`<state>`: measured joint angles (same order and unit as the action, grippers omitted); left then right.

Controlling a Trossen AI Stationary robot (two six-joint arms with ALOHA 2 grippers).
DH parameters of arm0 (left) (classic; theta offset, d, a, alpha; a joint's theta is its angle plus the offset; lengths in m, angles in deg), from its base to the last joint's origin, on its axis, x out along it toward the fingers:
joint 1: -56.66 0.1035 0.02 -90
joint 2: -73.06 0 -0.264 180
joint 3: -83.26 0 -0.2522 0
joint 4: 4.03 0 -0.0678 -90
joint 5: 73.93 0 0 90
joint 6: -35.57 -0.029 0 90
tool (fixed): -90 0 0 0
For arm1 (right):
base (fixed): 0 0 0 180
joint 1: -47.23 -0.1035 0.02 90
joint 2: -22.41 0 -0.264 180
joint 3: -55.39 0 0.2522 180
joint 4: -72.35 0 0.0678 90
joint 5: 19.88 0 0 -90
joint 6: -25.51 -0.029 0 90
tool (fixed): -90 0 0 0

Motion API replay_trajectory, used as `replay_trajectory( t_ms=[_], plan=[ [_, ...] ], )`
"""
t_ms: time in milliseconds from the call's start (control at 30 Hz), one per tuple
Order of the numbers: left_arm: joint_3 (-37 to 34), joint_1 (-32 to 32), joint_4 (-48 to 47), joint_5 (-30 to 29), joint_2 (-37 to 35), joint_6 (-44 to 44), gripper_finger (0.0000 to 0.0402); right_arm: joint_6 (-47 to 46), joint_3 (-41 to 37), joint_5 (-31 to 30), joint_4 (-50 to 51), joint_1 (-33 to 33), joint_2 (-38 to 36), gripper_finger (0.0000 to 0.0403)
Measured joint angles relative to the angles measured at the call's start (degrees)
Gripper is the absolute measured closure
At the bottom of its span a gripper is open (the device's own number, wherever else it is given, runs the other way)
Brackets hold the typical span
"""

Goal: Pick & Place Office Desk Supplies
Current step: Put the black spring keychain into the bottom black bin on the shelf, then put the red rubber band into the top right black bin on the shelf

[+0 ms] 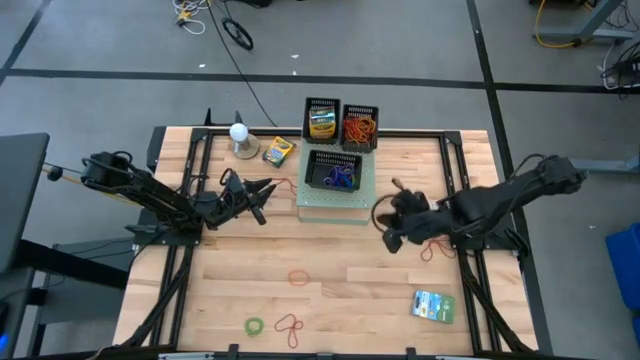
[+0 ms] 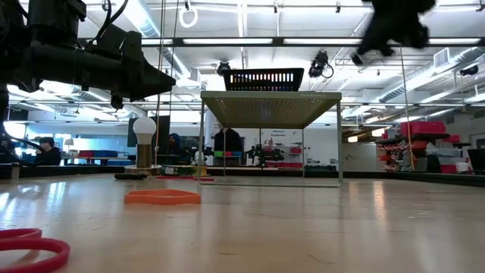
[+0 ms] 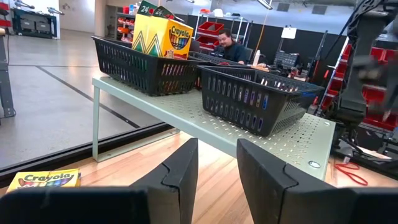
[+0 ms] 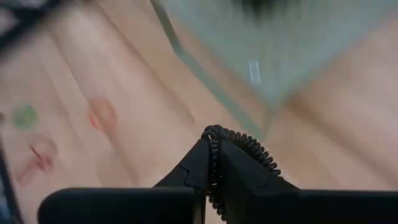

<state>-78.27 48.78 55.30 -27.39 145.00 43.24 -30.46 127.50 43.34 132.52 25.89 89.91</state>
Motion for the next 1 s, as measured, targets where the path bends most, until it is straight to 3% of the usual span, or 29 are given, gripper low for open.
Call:
replay_trajectory(
  t_ms=[200, 467, 700, 1000],
  plan=[
    [0.0, 0.0, 0.01, 0.02, 0.0, 0.01, 0.0282, 15.77, 8.39, -2.82, -6.03, 7.95, 3.24, 0.0373],
    [0.0, 0.0, -0.03, 0.02, -0.02, -0.01, 0.0282, 35.96, 15.21, 7.44, -15.2, 22.97, 13.18, 0.0373],
    [0.0, 0.02, -0.03, 0.0, -0.02, 0.0, 0.0282, 42.19, 15.91, 13.09, -19.22, 28.32, 18.99, 0.0353],
    [0.0, 0.01, -0.02, 0.0, -0.02, 0.0, 0.0282, 45.73, 15.86, 13.22, -19.51, 28.19, 18.25, 0.0265]
  ],
)
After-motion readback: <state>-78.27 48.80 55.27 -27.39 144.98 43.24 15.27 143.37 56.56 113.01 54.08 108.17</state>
